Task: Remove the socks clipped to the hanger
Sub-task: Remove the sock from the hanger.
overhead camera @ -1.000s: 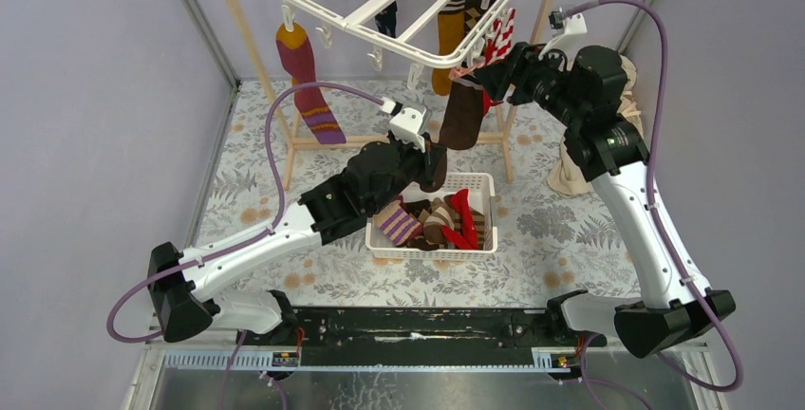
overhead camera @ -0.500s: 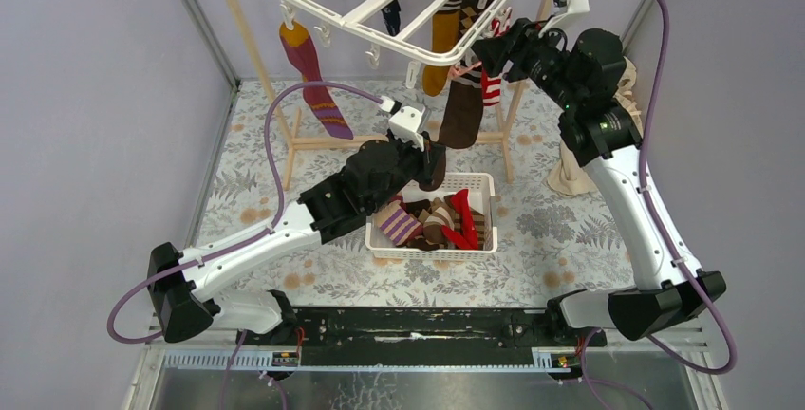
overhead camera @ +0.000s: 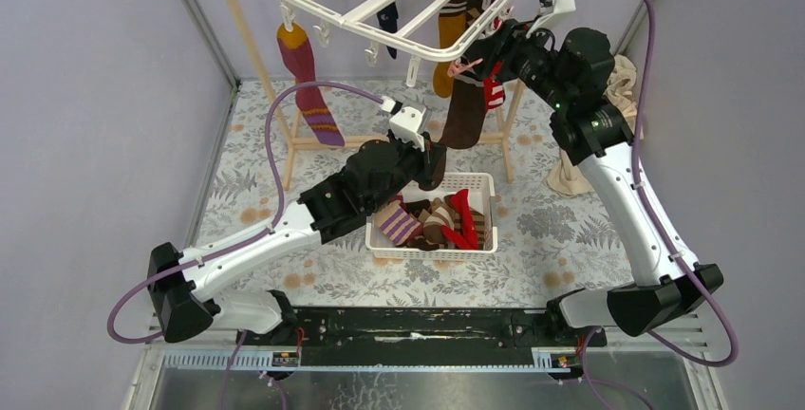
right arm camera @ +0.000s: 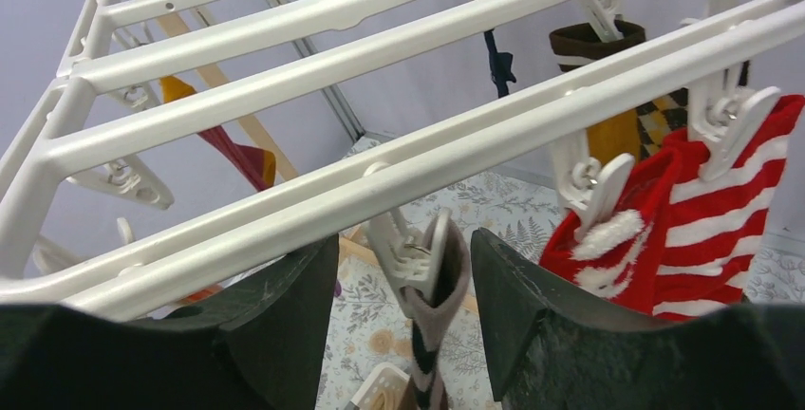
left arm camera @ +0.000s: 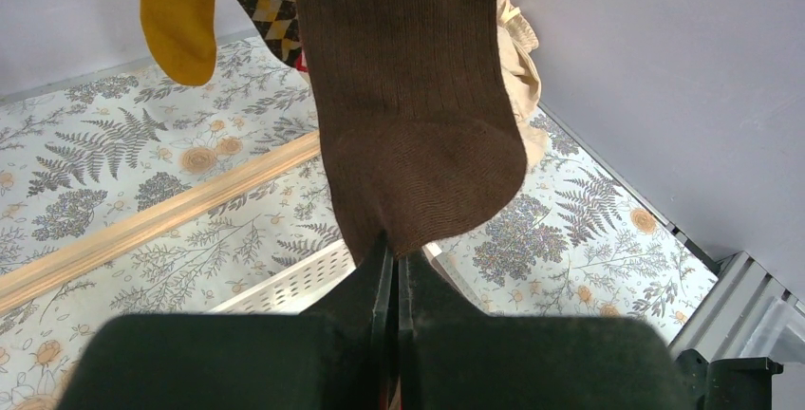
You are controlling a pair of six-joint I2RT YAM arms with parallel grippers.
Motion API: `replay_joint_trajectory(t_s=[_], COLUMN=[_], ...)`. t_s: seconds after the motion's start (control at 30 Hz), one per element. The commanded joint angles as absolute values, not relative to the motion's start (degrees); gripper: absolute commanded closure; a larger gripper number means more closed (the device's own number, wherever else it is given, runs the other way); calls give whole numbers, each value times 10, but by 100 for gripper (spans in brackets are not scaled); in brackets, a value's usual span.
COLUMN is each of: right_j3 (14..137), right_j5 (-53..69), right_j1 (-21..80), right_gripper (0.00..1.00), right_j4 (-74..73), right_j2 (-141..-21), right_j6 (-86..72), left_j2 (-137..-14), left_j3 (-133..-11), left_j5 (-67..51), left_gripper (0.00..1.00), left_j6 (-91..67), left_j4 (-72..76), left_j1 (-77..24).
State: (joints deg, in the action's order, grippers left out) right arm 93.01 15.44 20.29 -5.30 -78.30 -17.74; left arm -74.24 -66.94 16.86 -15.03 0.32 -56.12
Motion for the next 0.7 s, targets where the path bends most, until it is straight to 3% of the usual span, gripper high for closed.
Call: replay_joint_trajectory(t_s=[0.0,0.67], right_j3=[950,988], right_j5=[121,19], right_j1=[234,267], right_gripper=[40,45], right_j4=[-34,-52], right_j2=[-771,-807], right_j6=[-150,-135], left_j2=[-738,-727], left_j3=[-687,-677], left_j5=[164,163], left_gripper=[100,100], left_j6=[-144,-146], left_j4=[17,18], left_j1=[-556,-555])
